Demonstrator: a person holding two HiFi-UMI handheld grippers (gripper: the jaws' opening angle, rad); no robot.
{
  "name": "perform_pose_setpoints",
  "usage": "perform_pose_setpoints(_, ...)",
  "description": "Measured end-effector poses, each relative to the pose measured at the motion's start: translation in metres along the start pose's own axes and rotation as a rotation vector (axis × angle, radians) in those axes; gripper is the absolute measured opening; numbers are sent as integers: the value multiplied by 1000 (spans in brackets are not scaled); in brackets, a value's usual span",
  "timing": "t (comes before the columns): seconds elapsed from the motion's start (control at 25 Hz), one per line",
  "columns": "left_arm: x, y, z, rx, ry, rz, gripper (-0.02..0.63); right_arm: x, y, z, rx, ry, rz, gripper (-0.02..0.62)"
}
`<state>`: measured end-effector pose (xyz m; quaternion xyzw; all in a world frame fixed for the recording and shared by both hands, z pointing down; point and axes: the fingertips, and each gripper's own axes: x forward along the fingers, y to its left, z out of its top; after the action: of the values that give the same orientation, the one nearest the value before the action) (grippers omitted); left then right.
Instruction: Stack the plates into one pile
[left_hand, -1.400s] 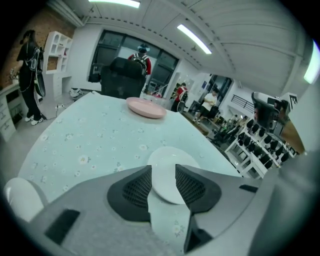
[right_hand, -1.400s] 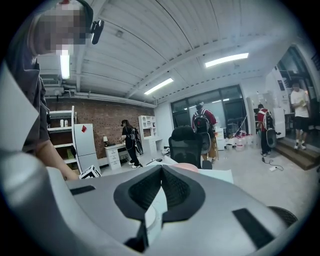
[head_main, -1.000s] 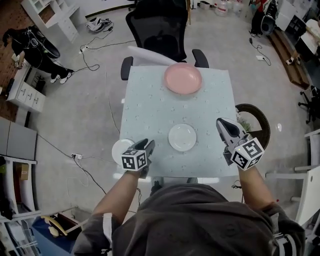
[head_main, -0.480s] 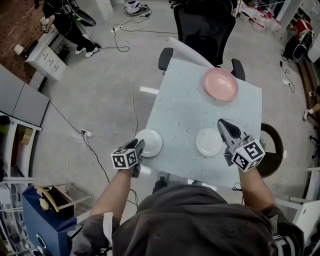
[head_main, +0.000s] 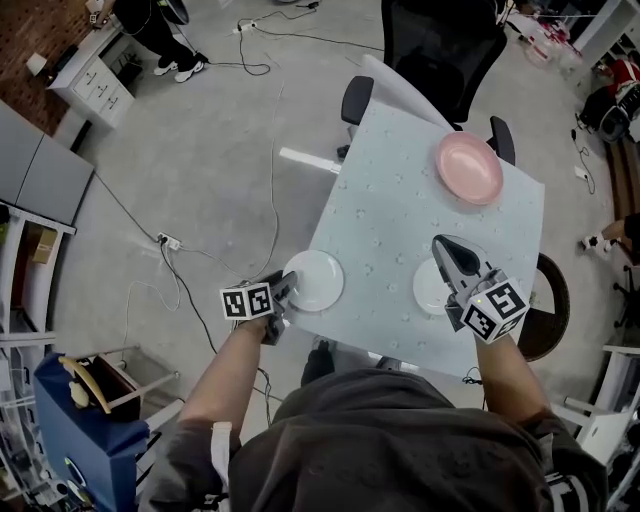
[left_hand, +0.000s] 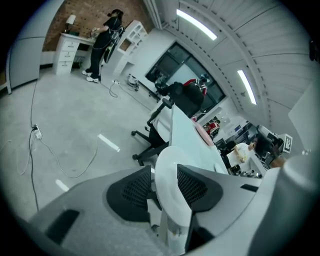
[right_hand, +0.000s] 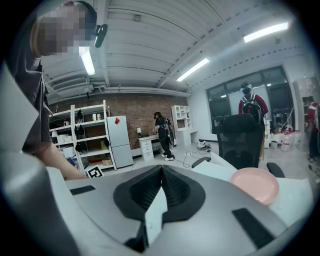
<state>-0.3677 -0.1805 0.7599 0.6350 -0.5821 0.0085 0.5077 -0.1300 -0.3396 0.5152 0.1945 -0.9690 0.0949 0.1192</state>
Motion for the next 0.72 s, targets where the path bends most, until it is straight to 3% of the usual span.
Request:
perform_pose_setpoints(0.16, 14, 1, -7, 5, 71, -21, 130, 5, 0, -9, 12, 18, -7, -6)
perform_pose_setpoints(0.28, 13, -12, 2, 22, 51, -61, 79, 3, -5, -14, 31, 20, -23, -6)
perform_pose_setpoints(0.4, 4, -39, 19, 34, 4, -113, 20, -3, -11, -14, 48, 9, -35, -6)
perform_pose_setpoints(0.72, 6, -129, 35, 63, 6, -246, 17, -41, -33, -1, 64, -58, -90, -6)
